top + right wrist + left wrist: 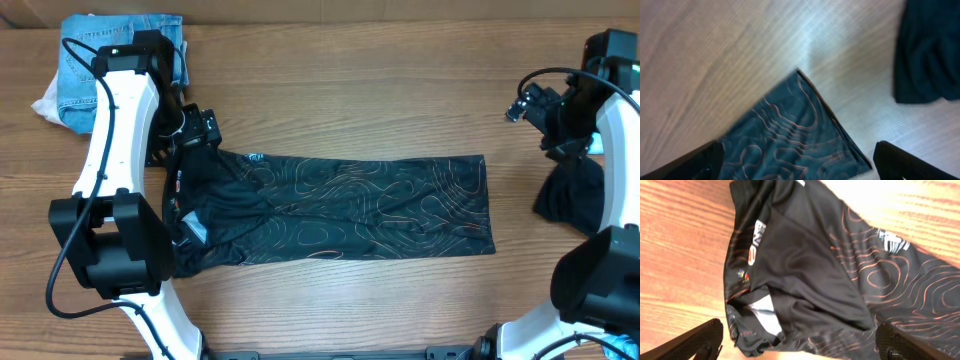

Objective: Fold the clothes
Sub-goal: 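Release the jersey and lift both grippers away outward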

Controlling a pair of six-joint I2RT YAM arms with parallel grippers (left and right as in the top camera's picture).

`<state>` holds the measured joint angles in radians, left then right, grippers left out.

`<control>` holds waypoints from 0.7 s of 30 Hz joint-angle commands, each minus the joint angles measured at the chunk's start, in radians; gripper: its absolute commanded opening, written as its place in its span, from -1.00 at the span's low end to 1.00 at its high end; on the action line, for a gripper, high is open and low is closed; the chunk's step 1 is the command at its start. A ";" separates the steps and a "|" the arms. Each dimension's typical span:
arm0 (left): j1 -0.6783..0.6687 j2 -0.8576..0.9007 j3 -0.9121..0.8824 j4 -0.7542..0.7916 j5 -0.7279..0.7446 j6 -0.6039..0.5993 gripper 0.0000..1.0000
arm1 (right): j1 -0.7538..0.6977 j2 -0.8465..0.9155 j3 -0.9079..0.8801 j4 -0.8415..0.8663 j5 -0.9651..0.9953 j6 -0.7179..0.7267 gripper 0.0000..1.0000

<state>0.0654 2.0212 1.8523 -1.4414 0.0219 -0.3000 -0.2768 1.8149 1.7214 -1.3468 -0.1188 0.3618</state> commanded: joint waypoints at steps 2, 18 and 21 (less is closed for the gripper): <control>0.002 0.001 0.023 -0.034 -0.061 -0.045 1.00 | -0.048 -0.018 0.020 -0.055 0.066 -0.002 1.00; -0.003 -0.292 0.022 -0.122 -0.137 -0.158 1.00 | -0.236 -0.162 -0.002 -0.174 0.046 -0.025 0.93; -0.012 -0.377 0.009 -0.133 -0.134 -0.172 1.00 | -0.229 -0.223 -0.053 -0.177 0.043 -0.025 0.92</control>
<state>0.0650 1.7382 1.8526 -1.5654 -0.0978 -0.4397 -0.5152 1.6741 1.7103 -1.5208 -0.0681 0.3401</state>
